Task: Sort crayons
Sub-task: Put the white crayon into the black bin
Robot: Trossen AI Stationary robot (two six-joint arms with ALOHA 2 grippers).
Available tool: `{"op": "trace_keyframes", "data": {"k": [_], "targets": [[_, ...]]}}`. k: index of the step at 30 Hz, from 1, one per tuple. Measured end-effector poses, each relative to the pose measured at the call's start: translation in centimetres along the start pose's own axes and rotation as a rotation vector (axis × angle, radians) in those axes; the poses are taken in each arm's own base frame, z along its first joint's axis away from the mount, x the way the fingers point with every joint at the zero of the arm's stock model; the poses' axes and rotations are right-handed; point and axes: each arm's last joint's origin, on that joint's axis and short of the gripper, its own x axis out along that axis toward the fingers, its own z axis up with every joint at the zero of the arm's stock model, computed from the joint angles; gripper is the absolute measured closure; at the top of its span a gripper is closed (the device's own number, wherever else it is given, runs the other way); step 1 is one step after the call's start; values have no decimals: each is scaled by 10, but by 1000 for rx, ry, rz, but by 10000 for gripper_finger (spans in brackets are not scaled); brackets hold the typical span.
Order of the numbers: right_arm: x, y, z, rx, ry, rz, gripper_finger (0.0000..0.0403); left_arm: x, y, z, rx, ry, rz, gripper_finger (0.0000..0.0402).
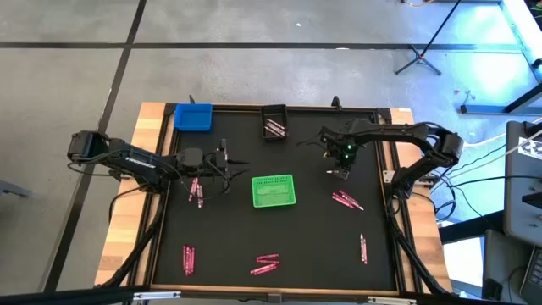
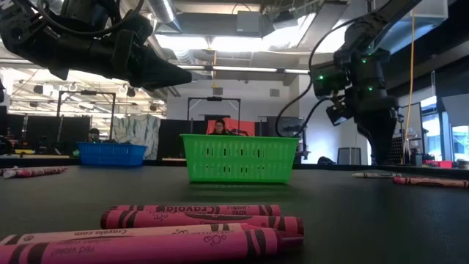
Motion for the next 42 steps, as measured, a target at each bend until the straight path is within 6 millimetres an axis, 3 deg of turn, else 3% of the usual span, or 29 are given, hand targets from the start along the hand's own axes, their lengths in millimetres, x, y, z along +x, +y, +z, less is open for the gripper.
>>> {"op": "trace_keyframes", "data": {"k": [13,24,29,37,42], "targets": [[26,22,-4,-154,-38,-163,256,0,0,0,0,0,0,312],[31,19,-6,-156,-48,-185,389,0,0,0,0,0,0,312],[30,19,-6,-156,-46,-185,379,0,0,0,0,0,1,312],[4,24,12,-168,-114,-183,387,0,0,0,-2,0,1,312],[-25,30,39,-192,-319,-190,392,0,0,0,-2,0,1,312]]}}
